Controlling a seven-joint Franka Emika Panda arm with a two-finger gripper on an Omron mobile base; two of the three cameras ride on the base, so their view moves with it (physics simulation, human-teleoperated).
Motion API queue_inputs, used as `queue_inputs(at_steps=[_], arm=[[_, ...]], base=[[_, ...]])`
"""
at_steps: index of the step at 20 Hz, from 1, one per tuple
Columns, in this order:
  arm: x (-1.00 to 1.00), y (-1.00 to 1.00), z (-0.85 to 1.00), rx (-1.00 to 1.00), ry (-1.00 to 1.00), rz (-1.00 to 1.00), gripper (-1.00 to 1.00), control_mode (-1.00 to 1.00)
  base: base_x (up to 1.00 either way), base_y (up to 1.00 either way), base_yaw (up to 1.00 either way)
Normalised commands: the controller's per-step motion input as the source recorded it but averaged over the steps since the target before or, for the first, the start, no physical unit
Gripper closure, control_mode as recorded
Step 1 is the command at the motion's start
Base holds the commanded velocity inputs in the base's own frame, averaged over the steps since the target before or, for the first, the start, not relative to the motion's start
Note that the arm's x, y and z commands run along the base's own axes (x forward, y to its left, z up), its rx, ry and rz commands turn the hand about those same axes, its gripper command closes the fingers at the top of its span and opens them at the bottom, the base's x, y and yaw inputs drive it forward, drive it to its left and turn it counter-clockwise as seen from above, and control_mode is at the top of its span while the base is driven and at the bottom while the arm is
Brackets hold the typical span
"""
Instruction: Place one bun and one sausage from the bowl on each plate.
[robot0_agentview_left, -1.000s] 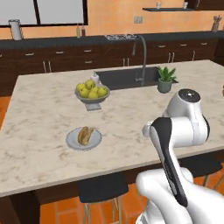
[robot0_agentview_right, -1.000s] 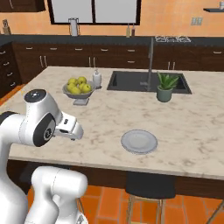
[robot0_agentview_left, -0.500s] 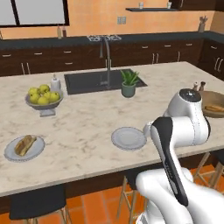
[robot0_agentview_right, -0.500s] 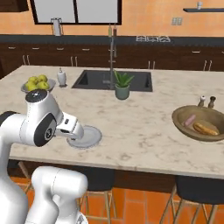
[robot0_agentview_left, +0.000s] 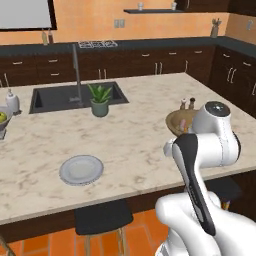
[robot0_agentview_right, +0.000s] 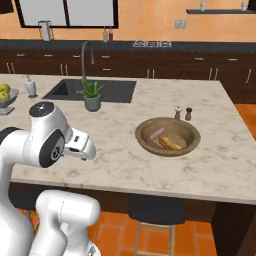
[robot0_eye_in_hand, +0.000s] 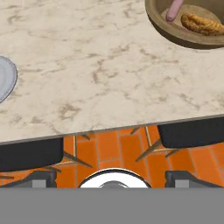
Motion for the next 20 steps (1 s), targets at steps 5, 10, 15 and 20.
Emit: queue_inputs(at_steps=[5, 10, 15, 20], arm=[[0.00, 0.00, 0.00, 0.00, 0.00, 0.00, -1.00, 1.00], [0.00, 0.00, 0.00, 0.00, 0.00, 0.00, -1.00, 1.00], [0.00, 0.00, 0.00, 0.00, 0.00, 0.00, -1.00, 1.00], [0.00, 0.00, 0.00, 0.00, 0.00, 0.00, -1.00, 1.00]], base=[[0.20, -0.50, 0.01], [0.40, -0.08, 0.01], [0.46, -0.46, 0.16], [0.06, -0.72, 0.10]])
